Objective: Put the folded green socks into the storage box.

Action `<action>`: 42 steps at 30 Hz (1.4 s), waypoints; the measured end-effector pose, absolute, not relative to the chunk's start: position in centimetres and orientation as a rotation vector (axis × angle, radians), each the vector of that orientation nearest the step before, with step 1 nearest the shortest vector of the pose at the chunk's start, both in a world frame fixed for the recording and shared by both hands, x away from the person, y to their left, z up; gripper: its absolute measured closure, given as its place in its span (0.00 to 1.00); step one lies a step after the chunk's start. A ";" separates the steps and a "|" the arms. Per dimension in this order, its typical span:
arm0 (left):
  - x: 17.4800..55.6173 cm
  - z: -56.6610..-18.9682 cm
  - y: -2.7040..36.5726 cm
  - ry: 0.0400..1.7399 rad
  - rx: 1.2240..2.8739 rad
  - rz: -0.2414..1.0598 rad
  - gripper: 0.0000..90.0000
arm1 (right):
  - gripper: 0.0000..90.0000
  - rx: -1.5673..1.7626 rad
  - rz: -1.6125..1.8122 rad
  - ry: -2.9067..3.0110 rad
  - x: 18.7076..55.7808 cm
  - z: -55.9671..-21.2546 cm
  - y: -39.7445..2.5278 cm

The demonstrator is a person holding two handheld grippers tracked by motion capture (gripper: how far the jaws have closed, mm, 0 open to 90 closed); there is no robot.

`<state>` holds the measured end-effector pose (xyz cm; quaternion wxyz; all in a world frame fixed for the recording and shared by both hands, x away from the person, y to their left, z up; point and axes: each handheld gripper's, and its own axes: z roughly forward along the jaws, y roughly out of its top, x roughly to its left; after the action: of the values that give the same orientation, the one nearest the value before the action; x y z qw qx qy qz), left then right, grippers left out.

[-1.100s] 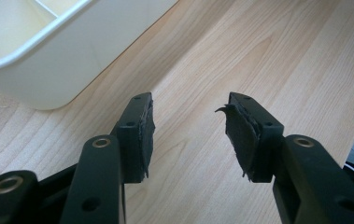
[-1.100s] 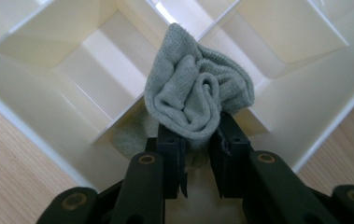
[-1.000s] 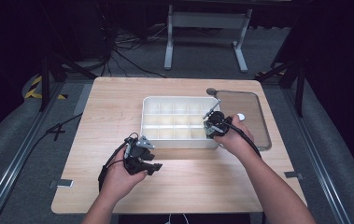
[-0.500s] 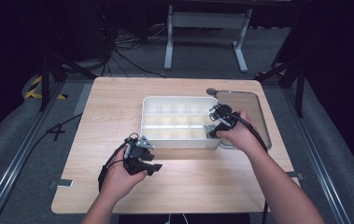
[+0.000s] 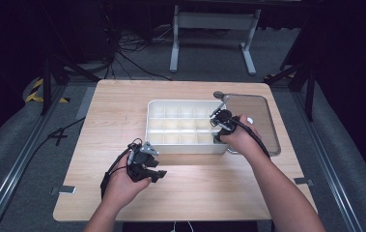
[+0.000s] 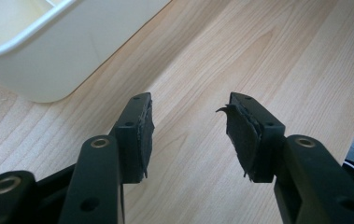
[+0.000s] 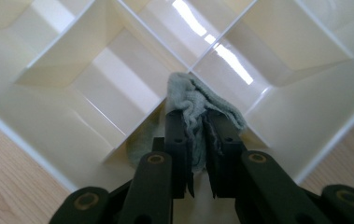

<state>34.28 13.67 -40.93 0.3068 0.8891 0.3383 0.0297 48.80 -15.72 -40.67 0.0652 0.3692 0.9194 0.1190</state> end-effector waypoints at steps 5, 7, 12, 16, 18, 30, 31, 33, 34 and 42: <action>34.2 -40.8 13.9 0.896 2.339 0.086 0.57 | 0.89 1.132 0.348 2.784 49.0 -41.3 -15.5; 34.2 -40.8 14.0 0.894 2.342 0.088 0.57 | 0.88 1.141 0.365 2.787 49.0 -41.3 -15.6; 34.2 -40.7 14.1 0.899 2.344 0.081 0.57 | 0.78 1.199 0.510 2.773 48.5 -40.6 -17.0; 34.1 -40.8 14.3 0.903 2.342 0.080 0.57 | 0.71 1.190 0.585 2.741 47.7 -39.3 -17.9; 34.1 -40.8 14.3 0.900 2.340 0.083 0.57 | 0.69 1.173 0.653 2.722 47.2 -38.5 -18.4; 33.4 -40.0 14.4 0.881 2.334 0.076 0.57 | 0.60 1.015 0.984 2.651 42.5 -34.7 -20.9; 33.4 -39.9 14.4 0.875 2.334 0.073 0.57 | 0.60 0.994 0.999 2.655 42.1 -34.6 -20.9; 33.4 -39.8 14.4 0.873 2.337 0.071 0.57 | 0.59 0.984 1.013 2.658 41.6 -34.5 -20.9; 33.4 -39.7 14.4 0.867 2.340 0.069 0.57 | 0.59 0.959 1.031 2.664 41.2 -34.3 -20.9; 32.9 -38.9 14.1 0.843 2.363 0.073 0.56 | 0.55 0.836 1.123 2.663 37.6 -35.1 -20.7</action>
<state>32.88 14.08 -38.90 0.3107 0.8948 0.3193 0.0277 37.56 -20.70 -35.07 0.0667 0.2773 0.8832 0.3724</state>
